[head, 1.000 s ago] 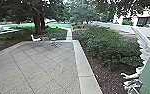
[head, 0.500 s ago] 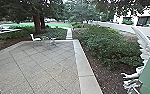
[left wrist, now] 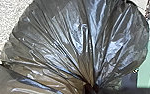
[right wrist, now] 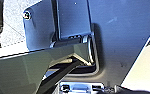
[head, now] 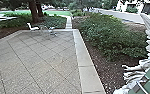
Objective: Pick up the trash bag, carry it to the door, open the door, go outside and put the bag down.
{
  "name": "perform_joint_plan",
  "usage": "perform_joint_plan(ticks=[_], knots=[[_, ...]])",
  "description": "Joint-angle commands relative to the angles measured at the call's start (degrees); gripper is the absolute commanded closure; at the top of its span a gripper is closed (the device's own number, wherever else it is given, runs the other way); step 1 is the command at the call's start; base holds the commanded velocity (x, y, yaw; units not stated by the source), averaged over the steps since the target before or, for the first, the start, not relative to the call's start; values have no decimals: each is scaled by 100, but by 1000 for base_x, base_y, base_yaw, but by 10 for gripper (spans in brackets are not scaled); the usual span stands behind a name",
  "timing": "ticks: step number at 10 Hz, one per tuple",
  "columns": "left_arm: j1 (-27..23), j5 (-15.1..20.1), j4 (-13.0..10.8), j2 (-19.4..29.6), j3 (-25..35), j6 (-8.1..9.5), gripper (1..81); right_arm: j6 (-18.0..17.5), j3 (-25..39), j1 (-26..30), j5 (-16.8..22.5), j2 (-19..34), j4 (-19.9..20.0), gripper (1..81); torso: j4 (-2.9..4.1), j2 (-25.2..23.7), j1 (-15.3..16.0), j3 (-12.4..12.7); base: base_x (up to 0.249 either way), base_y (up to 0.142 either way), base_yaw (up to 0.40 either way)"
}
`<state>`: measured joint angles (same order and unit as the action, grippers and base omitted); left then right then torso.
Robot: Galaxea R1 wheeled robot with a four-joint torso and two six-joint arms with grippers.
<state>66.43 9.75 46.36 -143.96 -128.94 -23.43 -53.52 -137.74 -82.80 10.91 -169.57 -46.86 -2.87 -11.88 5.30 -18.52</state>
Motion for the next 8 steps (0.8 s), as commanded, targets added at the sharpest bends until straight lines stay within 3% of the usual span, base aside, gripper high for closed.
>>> perform_joint_plan(ticks=[1,2,4,8], knots=[[-1168,1036,373,429,-323,32,811,87,161,109,350,-44,-43,10,0,0,0,-383,0,0,0],[-1425,1336,426,402,-562,32,811,87,161,109,350,-35,-51,10,0,2,0,-144,0,0,0],[-1865,1767,479,183,-1274,32,811,87,179,109,350,-44,-51,10,0,5,2,-273,0,0,0],[-2489,2118,611,-266,-2443,32,811,87,187,92,359,-27,-60,10,0,9,6,-282,0,0,0]])
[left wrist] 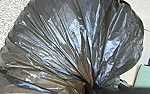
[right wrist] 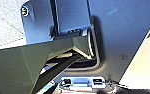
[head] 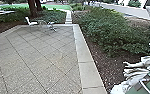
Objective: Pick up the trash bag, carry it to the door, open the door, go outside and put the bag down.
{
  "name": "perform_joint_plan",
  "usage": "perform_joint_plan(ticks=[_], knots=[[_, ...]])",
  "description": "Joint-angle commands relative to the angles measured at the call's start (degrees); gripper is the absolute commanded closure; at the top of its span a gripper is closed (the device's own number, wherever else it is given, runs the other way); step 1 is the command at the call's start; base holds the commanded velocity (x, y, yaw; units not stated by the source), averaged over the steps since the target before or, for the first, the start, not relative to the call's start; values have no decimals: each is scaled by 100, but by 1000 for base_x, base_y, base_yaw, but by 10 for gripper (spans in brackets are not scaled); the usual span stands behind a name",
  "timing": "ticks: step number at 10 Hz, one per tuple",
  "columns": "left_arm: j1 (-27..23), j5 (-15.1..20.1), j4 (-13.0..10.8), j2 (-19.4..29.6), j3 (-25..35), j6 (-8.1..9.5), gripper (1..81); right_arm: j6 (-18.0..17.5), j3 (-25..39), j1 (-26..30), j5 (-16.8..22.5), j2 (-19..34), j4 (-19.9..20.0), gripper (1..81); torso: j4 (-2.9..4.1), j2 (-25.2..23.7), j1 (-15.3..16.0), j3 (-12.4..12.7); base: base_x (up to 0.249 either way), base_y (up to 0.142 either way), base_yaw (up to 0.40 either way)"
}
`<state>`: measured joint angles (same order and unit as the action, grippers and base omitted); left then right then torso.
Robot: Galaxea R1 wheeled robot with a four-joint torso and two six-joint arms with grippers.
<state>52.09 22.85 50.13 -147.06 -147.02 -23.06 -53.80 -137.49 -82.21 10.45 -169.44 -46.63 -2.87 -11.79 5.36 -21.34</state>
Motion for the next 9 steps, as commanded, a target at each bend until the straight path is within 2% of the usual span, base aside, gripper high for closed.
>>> perform_joint_plan(ticks=[1,2,6,9], knots=[[-1257,984,234,1,-836,13,811,115,162,33,405,-49,-83,10,0,0,0,0,0,0,0],[-1476,1003,226,-53,-1004,21,811,115,162,33,405,-58,-83,10,0,0,0,0,0,0,0],[-2329,1565,190,-79,-1707,30,811,150,162,33,405,-58,-83,10,0,2,5,-2,0,0,0],[-2540,1794,155,-53,-1945,22,811,150,162,33,405,-58,-83,10,0,7,5,-4,0,0,0]])
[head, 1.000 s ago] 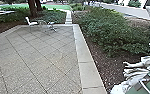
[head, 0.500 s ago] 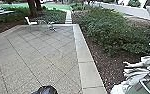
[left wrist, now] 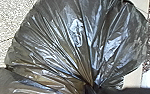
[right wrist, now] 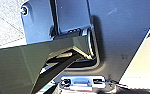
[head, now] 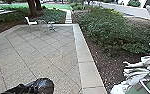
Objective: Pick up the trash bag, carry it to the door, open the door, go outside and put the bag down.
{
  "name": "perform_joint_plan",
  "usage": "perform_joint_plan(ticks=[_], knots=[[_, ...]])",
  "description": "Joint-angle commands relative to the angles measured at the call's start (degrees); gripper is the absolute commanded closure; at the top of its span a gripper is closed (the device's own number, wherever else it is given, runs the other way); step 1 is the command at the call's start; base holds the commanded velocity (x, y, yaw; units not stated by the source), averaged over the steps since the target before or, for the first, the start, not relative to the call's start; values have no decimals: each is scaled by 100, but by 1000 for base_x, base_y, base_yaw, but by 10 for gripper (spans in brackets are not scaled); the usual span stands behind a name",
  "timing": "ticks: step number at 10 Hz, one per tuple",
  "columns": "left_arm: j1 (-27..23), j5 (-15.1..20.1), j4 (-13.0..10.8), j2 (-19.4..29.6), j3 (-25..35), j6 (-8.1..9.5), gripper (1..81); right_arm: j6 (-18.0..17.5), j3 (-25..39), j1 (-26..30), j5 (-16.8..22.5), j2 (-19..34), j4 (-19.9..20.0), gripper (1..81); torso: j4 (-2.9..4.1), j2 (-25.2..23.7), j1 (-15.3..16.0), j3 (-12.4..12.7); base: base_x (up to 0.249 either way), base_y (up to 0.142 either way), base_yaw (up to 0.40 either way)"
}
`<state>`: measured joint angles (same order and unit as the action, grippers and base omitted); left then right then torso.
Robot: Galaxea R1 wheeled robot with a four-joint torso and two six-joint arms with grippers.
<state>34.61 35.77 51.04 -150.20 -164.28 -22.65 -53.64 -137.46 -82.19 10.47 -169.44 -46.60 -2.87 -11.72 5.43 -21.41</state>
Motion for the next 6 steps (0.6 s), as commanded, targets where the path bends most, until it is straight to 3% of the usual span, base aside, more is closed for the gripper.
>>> perform_joint_plan(ticks=[1,6], knots=[[-845,510,90,271,-219,-11,811,134,159,31,403,-66,-86,10,0,0,0,0,0,0,0],[-863,607,117,297,-219,-11,811,143,159,31,403,-66,-86,10,0,0,0,-2,0,0,0]])
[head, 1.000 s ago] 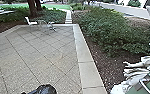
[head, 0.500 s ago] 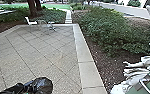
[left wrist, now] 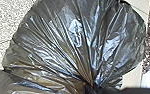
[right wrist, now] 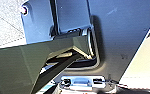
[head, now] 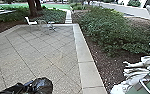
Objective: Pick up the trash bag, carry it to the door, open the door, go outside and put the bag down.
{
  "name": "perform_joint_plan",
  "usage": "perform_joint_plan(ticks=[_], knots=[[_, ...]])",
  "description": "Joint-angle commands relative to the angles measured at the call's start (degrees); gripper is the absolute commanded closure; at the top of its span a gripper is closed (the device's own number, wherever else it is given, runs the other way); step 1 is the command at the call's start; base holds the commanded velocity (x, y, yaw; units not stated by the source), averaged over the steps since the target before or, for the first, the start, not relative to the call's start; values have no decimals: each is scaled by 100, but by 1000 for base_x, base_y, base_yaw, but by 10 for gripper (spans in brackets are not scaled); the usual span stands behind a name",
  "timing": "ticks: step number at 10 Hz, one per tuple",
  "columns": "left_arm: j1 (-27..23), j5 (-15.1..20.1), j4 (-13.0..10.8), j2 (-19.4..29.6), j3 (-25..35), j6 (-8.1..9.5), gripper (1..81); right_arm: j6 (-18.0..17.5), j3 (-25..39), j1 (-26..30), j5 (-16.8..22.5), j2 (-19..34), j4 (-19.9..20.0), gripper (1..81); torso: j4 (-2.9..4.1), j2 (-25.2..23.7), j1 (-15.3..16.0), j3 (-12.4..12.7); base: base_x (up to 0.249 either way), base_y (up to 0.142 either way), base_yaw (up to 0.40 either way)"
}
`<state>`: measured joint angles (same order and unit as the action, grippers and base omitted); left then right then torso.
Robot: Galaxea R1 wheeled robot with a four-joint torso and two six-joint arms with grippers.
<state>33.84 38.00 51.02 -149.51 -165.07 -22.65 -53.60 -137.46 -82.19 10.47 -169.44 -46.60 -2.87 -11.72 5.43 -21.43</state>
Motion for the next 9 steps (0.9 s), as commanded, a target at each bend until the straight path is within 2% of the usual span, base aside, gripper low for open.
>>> perform_joint_plan(ticks=[1,2,7,9], knots=[[-787,384,119,228,-139,-20,811,131,159,31,403,-66,-86,10,0,0,0,0,0,0,0],[-787,393,128,245,-139,-20,10,139,159,31,394,-66,-86,10,0,0,0,0,0,0,0],[-769,401,128,316,-139,-20,10,219,168,-4,385,-66,-86,10,0,2,0,-2,0,0,0],[-743,672,136,315,-139,-47,10,227,168,-4,377,-75,-86,10,0,2,0,-2,0,0,0]])
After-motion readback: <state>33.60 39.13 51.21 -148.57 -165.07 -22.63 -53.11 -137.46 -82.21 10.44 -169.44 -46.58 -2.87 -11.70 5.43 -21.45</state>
